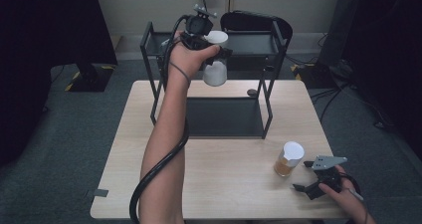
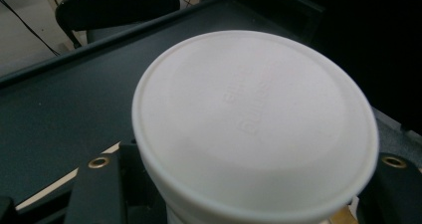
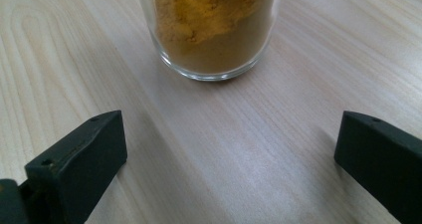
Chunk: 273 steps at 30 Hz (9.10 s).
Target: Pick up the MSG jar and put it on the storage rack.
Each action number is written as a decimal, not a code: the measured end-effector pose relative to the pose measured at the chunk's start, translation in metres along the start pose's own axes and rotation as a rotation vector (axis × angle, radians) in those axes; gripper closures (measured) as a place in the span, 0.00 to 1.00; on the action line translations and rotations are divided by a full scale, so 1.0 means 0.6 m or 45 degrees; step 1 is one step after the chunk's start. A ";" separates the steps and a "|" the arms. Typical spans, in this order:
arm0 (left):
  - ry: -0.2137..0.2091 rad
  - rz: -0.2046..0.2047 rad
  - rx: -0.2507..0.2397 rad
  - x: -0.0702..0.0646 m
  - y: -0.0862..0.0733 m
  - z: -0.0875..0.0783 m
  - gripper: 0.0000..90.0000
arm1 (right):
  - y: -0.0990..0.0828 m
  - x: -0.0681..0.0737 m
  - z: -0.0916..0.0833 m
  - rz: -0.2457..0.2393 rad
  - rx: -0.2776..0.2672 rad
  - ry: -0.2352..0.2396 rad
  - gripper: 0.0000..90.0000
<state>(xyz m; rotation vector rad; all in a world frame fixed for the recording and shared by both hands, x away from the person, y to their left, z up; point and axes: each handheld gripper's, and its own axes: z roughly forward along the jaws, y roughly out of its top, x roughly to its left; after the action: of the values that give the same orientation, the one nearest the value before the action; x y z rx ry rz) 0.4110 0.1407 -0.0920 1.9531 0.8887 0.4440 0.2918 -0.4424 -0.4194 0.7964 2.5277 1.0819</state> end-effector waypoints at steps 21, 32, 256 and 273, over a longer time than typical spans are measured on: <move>0.021 -0.022 -0.028 0.014 0.043 -0.031 0.38 | 0.000 0.000 0.000 0.000 0.000 0.000 0.00; 0.055 -0.045 -0.055 0.028 0.063 -0.030 0.38 | 0.000 0.000 0.000 0.001 0.000 0.000 0.00; -0.025 -0.276 -0.051 0.041 -0.520 0.140 0.01 | 0.000 0.002 0.000 0.007 -0.001 -0.007 0.00; 0.107 -0.225 0.062 -0.003 -0.570 0.122 0.01 | 0.000 0.003 0.000 0.007 -0.001 -0.007 0.00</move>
<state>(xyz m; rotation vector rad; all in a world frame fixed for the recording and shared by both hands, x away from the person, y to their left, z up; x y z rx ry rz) 0.3155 0.2057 -0.4220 1.8911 1.1252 0.4069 0.2906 -0.4414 -0.4197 0.8055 2.5217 1.0809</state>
